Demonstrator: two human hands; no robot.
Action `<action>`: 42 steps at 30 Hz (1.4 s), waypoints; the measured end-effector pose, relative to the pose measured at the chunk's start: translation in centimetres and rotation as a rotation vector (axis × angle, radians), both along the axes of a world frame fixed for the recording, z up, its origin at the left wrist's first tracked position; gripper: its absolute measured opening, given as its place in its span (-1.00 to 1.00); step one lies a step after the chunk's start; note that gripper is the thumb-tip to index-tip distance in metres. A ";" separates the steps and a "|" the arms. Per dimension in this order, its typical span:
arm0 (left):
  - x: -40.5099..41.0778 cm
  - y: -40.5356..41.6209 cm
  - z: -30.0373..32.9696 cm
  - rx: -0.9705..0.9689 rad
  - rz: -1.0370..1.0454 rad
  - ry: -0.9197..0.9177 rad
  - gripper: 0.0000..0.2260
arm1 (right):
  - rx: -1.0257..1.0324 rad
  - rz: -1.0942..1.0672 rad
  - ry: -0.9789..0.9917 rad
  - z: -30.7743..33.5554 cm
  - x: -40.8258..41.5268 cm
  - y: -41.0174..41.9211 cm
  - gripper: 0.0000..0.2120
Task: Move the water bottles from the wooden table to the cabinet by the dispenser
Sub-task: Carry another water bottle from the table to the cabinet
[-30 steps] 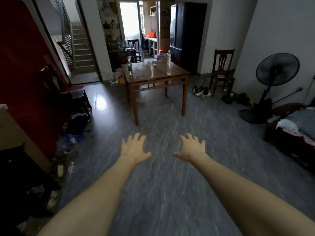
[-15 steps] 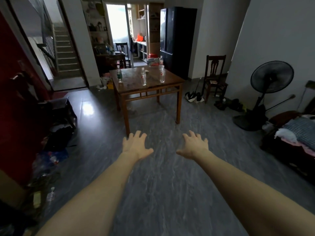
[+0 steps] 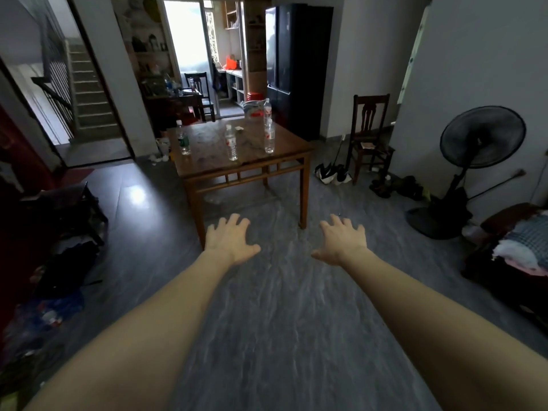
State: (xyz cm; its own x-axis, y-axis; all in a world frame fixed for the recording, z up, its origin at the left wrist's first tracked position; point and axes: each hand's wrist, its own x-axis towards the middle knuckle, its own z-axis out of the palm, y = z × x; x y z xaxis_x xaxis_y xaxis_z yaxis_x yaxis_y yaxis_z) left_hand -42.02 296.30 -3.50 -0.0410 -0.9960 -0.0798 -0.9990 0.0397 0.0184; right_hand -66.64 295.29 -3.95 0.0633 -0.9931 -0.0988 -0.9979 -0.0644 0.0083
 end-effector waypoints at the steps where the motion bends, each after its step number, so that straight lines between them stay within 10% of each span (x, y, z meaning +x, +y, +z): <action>1: -0.3 -2.2 0.3 0.000 0.007 0.009 -0.33 | -0.012 0.009 -0.002 0.4 -0.3 -2.2 -0.25; 42: 5.7 -70.1 -3.0 0.106 -0.097 0.035 -0.40 | 0.126 -0.062 -0.099 -5.0 7.0 -68.6 -0.27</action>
State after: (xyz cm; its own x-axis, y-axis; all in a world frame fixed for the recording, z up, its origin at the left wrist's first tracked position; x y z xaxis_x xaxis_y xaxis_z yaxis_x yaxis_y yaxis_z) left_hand -36.36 226.22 -6.53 -0.1410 -0.9733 -0.1814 -0.9893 0.1316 0.0629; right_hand -59.61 226.68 -8.94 0.0178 -0.9755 -0.2191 -0.9955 0.0031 -0.0949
